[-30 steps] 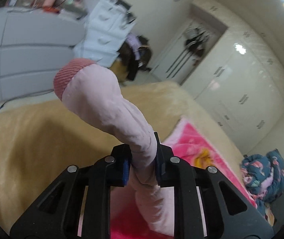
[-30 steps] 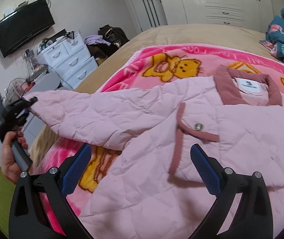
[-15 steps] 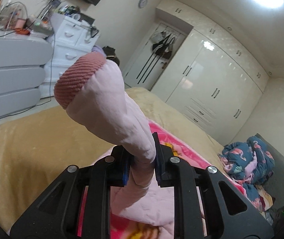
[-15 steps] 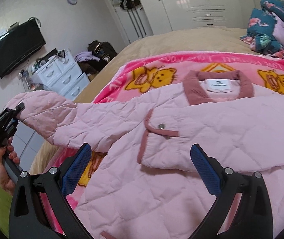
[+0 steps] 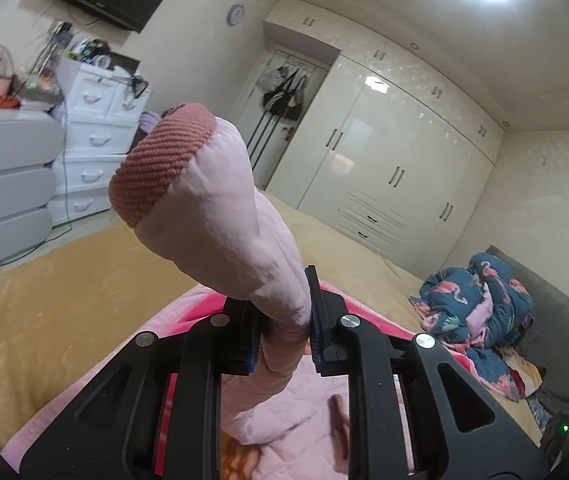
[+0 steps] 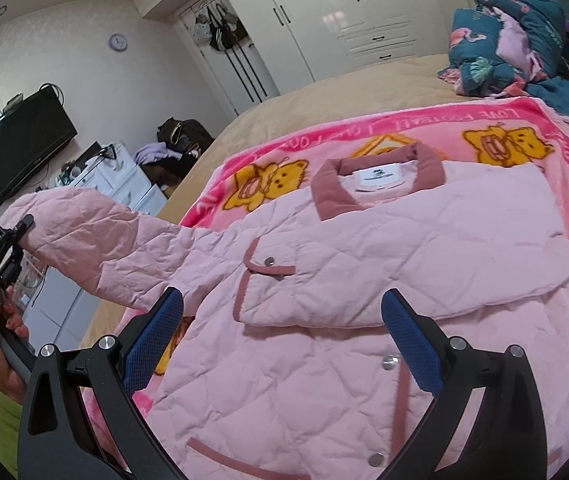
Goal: Fold large clothes
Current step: 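Carry the held sleeve across the jacket front with the left tool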
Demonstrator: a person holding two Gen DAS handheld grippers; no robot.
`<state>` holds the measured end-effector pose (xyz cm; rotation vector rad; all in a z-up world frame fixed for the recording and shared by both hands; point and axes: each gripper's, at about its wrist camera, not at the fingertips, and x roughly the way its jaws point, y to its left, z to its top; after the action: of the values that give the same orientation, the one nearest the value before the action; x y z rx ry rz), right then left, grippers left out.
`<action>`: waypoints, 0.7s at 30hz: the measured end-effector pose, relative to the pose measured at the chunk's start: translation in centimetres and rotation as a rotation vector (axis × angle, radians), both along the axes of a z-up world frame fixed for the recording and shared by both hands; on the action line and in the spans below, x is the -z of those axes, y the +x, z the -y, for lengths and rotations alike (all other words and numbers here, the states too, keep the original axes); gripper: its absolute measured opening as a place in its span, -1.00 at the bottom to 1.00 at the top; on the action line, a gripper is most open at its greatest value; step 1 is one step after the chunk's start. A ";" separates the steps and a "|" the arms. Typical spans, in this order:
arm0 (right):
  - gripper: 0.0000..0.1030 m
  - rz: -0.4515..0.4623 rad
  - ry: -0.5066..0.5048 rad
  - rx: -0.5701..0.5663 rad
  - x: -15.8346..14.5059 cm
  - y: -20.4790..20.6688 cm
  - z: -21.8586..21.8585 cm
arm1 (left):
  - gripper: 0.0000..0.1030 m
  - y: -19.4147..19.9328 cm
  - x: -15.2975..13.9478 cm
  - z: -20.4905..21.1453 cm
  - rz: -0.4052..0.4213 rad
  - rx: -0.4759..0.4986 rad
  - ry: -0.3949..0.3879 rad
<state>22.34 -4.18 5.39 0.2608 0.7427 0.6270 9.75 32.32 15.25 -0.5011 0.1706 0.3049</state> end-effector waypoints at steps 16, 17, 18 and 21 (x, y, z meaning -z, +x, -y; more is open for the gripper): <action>0.92 -0.006 0.087 0.086 0.0 -0.7 7.4 | -0.78 3.6 -3.4 9.6 0.002 0.167 0.106; 0.92 -0.006 0.090 0.089 0.0 -0.6 7.7 | -0.78 3.8 -3.5 10.3 -0.002 0.178 0.115; 0.92 -0.005 0.096 0.092 0.0 -0.6 8.0 | -0.78 4.1 -3.5 11.0 -0.005 0.192 0.123; 0.92 -0.002 0.107 0.111 0.0 -0.5 9.1 | -0.78 4.8 -3.6 12.8 -0.014 0.225 0.141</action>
<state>21.81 -13.33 5.36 0.3987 0.6927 0.5622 14.60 19.52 18.83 -0.3360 0.2161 0.0992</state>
